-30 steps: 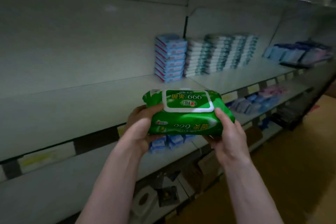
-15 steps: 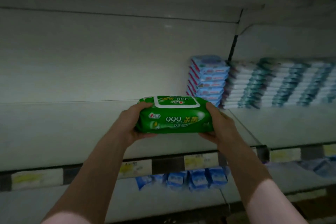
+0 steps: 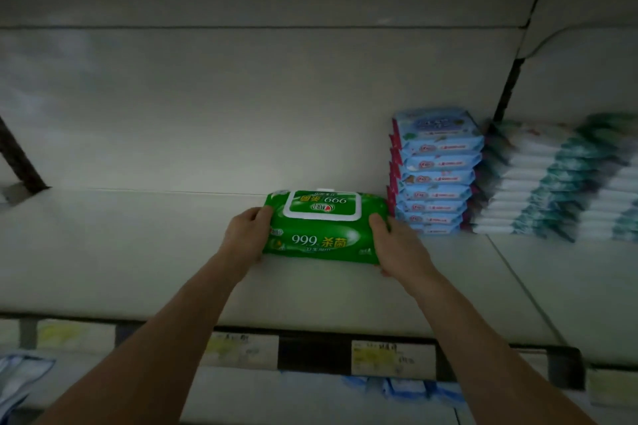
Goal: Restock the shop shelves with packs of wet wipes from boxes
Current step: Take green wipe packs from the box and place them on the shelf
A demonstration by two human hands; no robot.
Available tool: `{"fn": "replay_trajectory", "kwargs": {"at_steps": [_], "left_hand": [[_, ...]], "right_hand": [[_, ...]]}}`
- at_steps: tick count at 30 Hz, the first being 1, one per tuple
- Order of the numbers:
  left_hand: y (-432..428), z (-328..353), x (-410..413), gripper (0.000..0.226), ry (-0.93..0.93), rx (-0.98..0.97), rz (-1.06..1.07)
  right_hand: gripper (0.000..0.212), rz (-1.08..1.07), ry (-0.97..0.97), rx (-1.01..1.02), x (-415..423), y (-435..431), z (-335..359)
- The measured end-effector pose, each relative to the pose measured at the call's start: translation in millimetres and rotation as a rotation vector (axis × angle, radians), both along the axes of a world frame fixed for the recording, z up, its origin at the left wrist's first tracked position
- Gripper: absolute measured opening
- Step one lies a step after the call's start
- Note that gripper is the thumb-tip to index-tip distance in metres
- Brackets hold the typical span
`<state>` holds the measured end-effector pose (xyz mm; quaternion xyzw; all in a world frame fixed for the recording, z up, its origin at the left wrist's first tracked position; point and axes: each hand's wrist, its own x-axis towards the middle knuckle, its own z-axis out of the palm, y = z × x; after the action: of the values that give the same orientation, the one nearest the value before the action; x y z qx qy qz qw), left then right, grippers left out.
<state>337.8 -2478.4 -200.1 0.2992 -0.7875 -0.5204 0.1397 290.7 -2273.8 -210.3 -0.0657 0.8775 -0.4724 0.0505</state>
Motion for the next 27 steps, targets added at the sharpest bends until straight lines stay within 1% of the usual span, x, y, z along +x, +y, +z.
{"fn": "replay_trajectory", "kwargs": {"at_steps": [2, 3, 5, 8, 10, 13, 15, 16, 17, 19, 20, 22, 25, 26, 27], "left_hand": [[1.0, -7.9, -3.5, 0.038, -0.019, -0.162, 0.000], [0.9, -10.5, -5.2, 0.042, -0.026, -0.212, 0.005], [-1.9, -15.2, -7.9, 0.040, -0.018, -0.269, 0.010], [-9.5, -20.7, -9.4, 0.037, 0.053, -0.306, 0.015], [-14.5, -24.6, -11.4, 0.039, 0.094, -0.319, 0.007], [-22.7, -23.9, -15.7, 0.040, 0.077, -0.313, -0.037], [-27.0, -15.2, -18.1, 0.043, -0.023, -0.235, -0.077], [-27.6, -9.4, -19.1, 0.047, -0.085, -0.151, -0.101], [-26.8, -3.2, -20.2, 0.052, -0.147, -0.054, -0.132], [-24.7, 6.3, -23.9, 0.060, -0.242, 0.081, -0.210], [-24.6, 7.9, -26.0, 0.058, -0.263, 0.116, -0.248], [-27.4, 9.2, -25.2, 0.048, -0.252, 0.177, -0.306], [-38.0, 9.5, -21.6, 0.039, -0.179, 0.233, -0.385], [-40.9, 10.7, -19.3, 0.037, -0.147, 0.251, -0.407], [-43.3, 13.0, -17.7, 0.035, -0.110, 0.272, -0.421]], "right_hand": [[0.048, 0.000, 0.121, 0.187, -5.3, -0.1, -3.1], [0.051, -0.003, 0.176, 0.260, -7.2, -0.4, -4.3], [0.050, -0.016, 0.266, 0.393, -11.6, -2.1, -9.9], [0.044, -0.040, 0.415, 0.484, -14.5, -3.0, -16.3], [0.046, -0.040, 0.502, 0.527, -16.0, -2.5, -19.5], [0.049, -0.060, 0.516, 0.608, -14.7, -3.0, -18.4], [0.050, -0.043, 0.417, 0.670, -16.6, -1.9, -9.6], [0.049, -0.018, 0.310, 0.643, -19.4, -1.5, -3.7], [0.049, 0.010, 0.173, 0.524, -23.9, -1.4, 1.4], [0.050, 0.017, -0.108, 0.173, -30.4, -4.9, 7.9], [0.051, -0.005, -0.194, 0.042, -30.0, -8.0, 11.1], [0.048, -0.035, -0.232, -0.065, -27.0, -12.3, 12.5], [0.028, -0.024, -0.200, -0.173, -14.6, -12.0, 20.2], [0.025, -0.012, -0.183, -0.234, -11.3, -11.3, 24.3], [0.029, -0.002, -0.162, -0.289, -8.9, -10.1, 27.6]]}}
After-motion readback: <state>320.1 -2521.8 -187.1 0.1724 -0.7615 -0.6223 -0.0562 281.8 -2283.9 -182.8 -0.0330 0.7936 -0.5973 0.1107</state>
